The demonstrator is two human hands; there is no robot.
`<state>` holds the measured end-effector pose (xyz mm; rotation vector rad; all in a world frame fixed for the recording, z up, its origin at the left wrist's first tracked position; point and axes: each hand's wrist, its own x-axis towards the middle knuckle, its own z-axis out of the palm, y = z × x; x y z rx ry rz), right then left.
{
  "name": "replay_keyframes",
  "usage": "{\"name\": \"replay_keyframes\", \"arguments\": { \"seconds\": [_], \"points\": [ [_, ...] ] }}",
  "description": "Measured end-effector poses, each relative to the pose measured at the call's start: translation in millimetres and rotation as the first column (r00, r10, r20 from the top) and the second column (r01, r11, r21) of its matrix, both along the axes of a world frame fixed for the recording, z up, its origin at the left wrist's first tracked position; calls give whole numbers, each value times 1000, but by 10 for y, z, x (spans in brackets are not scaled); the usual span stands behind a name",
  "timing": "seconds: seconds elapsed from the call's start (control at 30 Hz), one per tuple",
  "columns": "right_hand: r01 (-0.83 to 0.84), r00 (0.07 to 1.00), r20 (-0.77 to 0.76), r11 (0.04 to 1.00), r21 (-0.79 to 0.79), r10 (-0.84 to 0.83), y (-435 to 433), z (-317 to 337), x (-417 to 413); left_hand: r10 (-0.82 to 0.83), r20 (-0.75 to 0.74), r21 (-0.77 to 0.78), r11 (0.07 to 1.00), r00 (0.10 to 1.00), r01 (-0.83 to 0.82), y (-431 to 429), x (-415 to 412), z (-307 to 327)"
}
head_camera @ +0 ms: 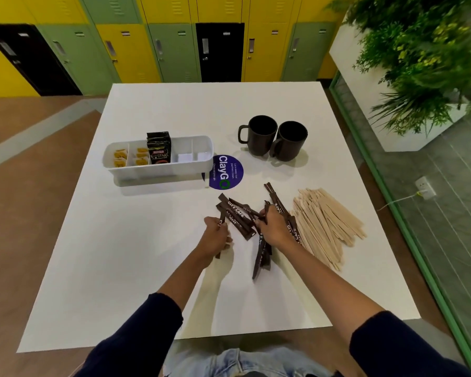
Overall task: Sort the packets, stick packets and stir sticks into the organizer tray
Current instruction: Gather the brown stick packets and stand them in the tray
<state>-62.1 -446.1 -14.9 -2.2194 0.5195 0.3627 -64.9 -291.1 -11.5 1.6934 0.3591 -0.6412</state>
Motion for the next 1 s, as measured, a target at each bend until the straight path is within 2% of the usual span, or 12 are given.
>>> {"name": "replay_keyframes", "arguments": {
  "seconds": [0.1, 0.3, 0.37, 0.43, 0.5, 0.57, 0.77, 0.9, 1.0],
  "points": [
    [35, 999, 15, 997, 73, -36, -38, 19, 12, 10, -36, -16, 1000, 999, -10, -75, 0, -13],
    [116, 992, 10, 949, 292, -124, -46, 28, 103, -201, -5, -78, 977, 980, 200, -159, -90, -15],
    [163, 985, -3, 924, 346, -173, -17, 27, 132, -289, 63, 7, 957, 955, 289, -170, -101, -73],
    [195, 978, -10, 907, 374, -206, 4, 16, 151, -379, 130, 166, 919, 916, 357, -190, -98, -158],
    [219, 974, -31, 897, 385, -225, 18, 0, 161, -423, 155, 304, 880, 893, 365, -199, -102, -184],
    [250, 967, -61, 885, 393, -246, 13, -10, 161, -465, 183, 376, 847, 866, 375, -206, -121, -190],
    [313, 947, -59, 866, 390, -316, -30, -7, 180, -599, 111, 532, 709, 793, 462, -169, -87, -110],
    [313, 941, 3, 876, 367, -337, -68, 15, 217, -617, 47, 430, 722, 786, 542, -68, 6, -72],
    [322, 934, 12, 854, 408, -358, -94, 41, 236, -460, -14, 138, 878, 888, 457, 61, 68, -66]
  ]
}}
